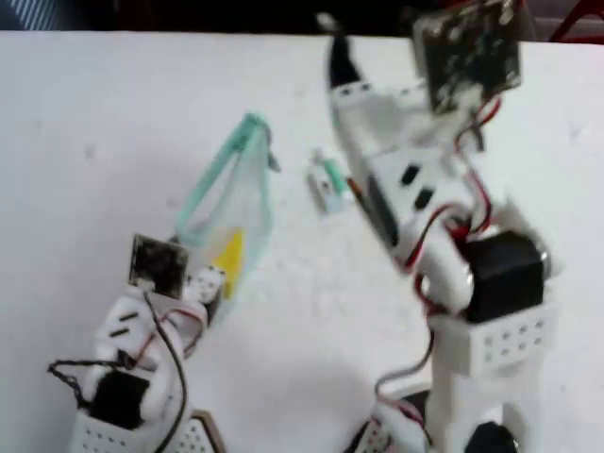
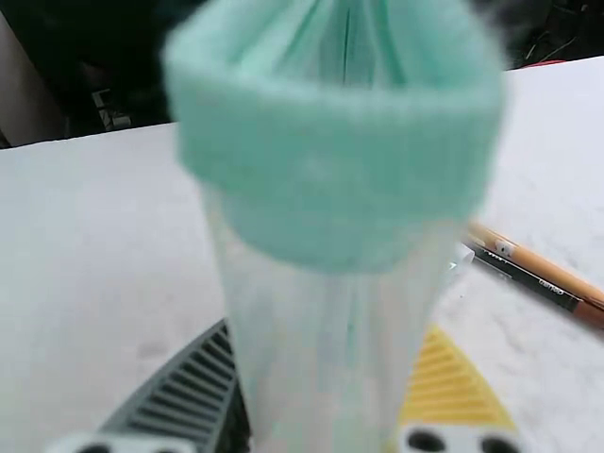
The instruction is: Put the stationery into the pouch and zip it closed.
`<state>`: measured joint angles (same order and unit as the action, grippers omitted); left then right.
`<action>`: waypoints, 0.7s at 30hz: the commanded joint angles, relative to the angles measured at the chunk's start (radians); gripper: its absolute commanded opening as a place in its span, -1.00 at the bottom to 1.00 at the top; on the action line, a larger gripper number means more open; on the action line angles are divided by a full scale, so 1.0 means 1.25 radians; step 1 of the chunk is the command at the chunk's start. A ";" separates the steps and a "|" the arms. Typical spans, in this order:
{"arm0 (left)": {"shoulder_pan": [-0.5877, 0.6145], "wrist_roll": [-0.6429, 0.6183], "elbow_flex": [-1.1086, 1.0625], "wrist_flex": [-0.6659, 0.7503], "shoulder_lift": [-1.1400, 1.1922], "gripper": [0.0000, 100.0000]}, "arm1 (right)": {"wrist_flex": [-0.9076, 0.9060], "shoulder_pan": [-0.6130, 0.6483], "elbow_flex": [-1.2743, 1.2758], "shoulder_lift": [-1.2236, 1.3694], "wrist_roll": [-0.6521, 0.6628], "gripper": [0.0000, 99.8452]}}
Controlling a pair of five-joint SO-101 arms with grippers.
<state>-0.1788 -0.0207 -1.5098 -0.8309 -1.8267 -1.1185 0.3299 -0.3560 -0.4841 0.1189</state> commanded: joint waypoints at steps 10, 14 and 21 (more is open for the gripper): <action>-0.008 -0.005 0.007 0.015 0.003 -0.62 | -0.121 -0.263 -0.063 0.359 0.218 -0.58; -0.008 -0.004 0.007 0.015 0.003 -0.62 | -0.159 -0.262 -0.063 0.542 0.279 -0.58; -0.008 -0.004 0.007 0.015 0.003 -0.62 | -0.222 -0.225 -0.102 0.746 0.406 -0.58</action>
<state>-0.1788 -0.0207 -1.5098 -0.8309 -1.8267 -1.3594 0.0199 -0.4158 0.4058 0.5823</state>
